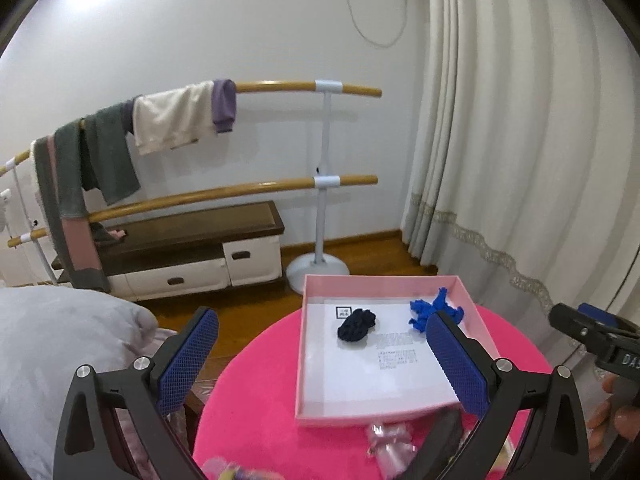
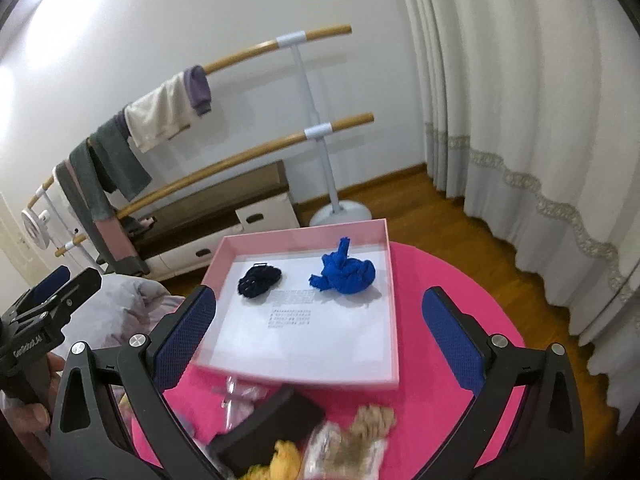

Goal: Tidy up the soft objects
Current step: 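Withdraw both tools from the pink box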

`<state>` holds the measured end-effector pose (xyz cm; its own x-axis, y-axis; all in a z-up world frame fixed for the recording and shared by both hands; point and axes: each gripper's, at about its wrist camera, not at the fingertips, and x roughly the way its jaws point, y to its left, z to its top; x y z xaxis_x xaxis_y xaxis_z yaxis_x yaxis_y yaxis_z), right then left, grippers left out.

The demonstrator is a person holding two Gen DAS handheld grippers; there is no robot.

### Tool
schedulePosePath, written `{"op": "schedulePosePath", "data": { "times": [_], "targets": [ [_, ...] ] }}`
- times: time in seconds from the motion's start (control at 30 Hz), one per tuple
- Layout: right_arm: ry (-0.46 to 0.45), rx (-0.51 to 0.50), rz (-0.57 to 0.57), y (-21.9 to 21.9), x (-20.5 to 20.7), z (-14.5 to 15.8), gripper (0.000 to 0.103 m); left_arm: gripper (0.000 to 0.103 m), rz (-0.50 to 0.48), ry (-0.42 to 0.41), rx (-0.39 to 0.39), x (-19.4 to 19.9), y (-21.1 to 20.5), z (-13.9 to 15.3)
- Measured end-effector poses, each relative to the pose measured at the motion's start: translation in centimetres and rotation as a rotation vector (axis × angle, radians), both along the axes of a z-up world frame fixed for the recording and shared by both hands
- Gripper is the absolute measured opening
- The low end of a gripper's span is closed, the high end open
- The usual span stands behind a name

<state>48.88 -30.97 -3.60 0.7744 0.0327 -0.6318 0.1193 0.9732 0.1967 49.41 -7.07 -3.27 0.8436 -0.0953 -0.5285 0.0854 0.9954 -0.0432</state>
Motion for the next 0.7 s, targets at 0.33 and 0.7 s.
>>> {"op": "schedulePosePath", "data": {
  "times": [0.33, 0.7],
  "targets": [
    [-0.090, -0.042, -0.006, 2.9, -9.5, 1.7, 0.103, 0.103, 0.037, -0.065, 0.034, -17.5, 0.8, -3.4],
    [-0.111, -0.081, -0.013, 4.9, -16.0, 0.8, 0.103, 0.103, 0.043, -0.080, 0.035, -30.3, 0.7, -5.4]
  ]
}}
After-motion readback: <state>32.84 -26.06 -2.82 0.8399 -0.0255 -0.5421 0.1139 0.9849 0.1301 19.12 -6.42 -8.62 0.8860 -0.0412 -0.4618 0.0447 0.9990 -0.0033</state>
